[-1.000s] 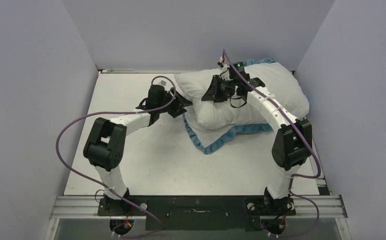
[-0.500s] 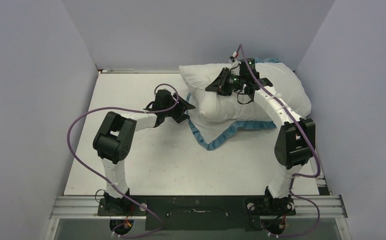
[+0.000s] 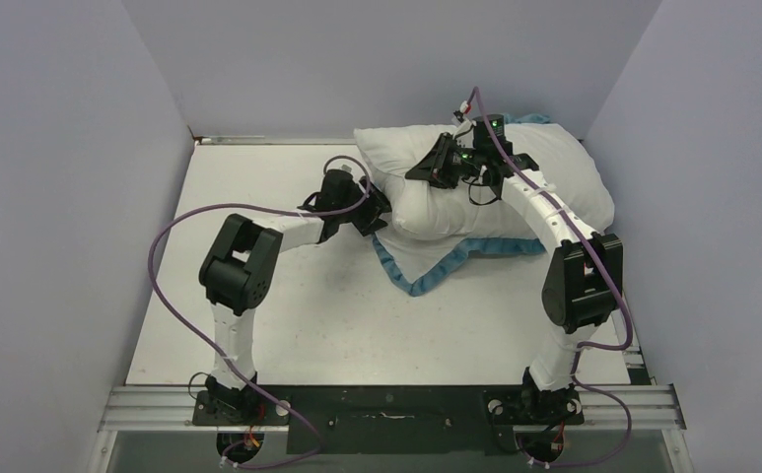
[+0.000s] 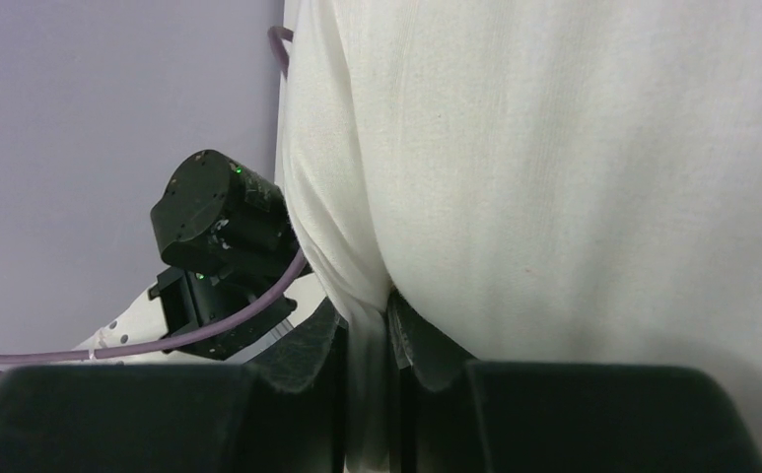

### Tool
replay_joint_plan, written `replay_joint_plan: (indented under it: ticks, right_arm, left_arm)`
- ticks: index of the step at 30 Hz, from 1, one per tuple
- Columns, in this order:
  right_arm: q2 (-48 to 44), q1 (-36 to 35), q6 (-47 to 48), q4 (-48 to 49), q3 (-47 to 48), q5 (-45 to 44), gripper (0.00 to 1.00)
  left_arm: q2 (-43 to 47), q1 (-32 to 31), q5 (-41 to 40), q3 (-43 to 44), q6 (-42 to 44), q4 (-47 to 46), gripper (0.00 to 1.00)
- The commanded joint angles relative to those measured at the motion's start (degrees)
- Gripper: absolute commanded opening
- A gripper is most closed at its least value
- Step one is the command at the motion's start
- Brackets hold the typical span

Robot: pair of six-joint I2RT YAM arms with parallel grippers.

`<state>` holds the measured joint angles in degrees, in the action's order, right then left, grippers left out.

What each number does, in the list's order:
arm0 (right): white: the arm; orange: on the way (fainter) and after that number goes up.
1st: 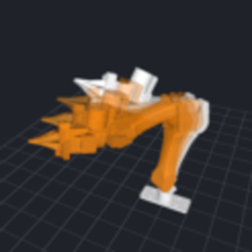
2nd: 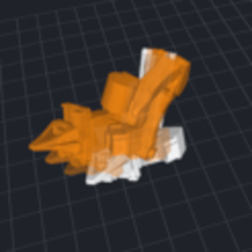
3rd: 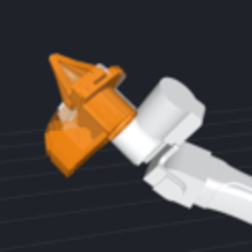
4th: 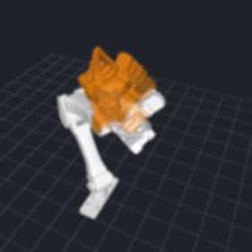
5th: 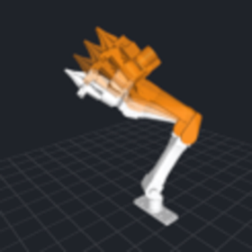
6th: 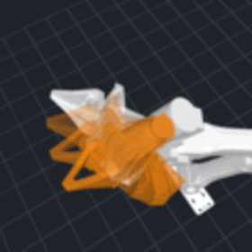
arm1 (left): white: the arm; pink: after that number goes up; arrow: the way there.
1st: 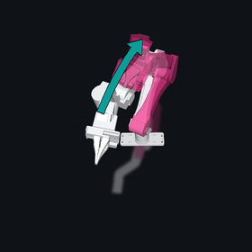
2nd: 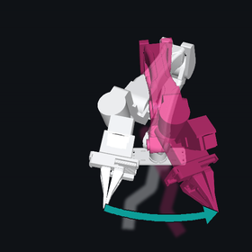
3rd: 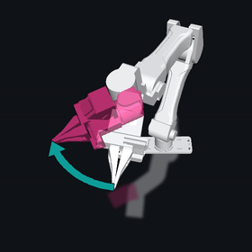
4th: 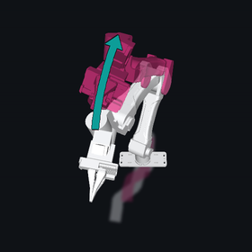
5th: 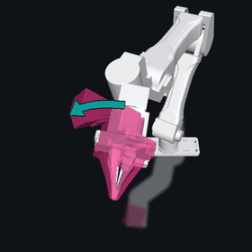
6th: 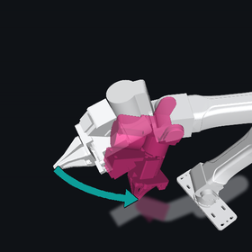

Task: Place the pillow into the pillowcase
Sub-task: Stuff the pillow into the pillowcase.

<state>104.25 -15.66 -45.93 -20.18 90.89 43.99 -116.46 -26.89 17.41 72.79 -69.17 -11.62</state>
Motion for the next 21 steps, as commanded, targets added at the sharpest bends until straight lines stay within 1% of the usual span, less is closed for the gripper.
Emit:
replay_joint_plan:
  ticks: [1, 3, 5, 6, 12, 16, 19, 21]
  right_arm:
    - [-3.79, 0.74, -1.65, 3.92, 0.49, 1.93, 0.05]
    - [-3.87, 0.83, -1.37, 3.84, 0.15, 1.63, 0.05]
    - [-3.7, 0.75, -1.2, 3.69, 0.03, 1.71, 0.05]
    - [-3.7, 0.76, -1.19, 3.81, -0.16, 1.74, 0.05]
    - [-3.61, 0.84, -1.22, 4.23, -0.4, 1.51, 0.05]
    - [-3.4, 0.81, -1.94, 5.27, -0.49, 1.5, 0.05]
    - [-3.39, 0.97, -2.08, 5.41, -0.27, 1.54, 0.05]
    - [-3.56, 1.22, -2.11, 5.25, -0.45, 1.54, 0.05]
  left_arm:
    - [-4.15, -0.77, 1.1, 4.54, 5.93, 5.33, 0.63]
    - [-5.44, -0.95, 0.59, 6.26, 8.85, 8.79, 0.66]
    - [-6.35, -1.09, -0.69, 7.15, 10.87, 11.17, 0.66]
    - [-6.66, -1.2, -1.3, 7.32, 11.47, 11.48, 0.64]
    - [-10.41, -2.66, -4.31, 10.66, 14.69, 18.74, 0.49]
    - [-14.13, -3.45, -5.04, 15.73, 15.43, 23.43, 0.36]
    - [-15.26, -4.13, -4.14, 17.76, 14.94, 22.13, 0.25]
    - [-14.95, -4.37, -1.61, 17.25, 13.66, 17.48, 0.16]
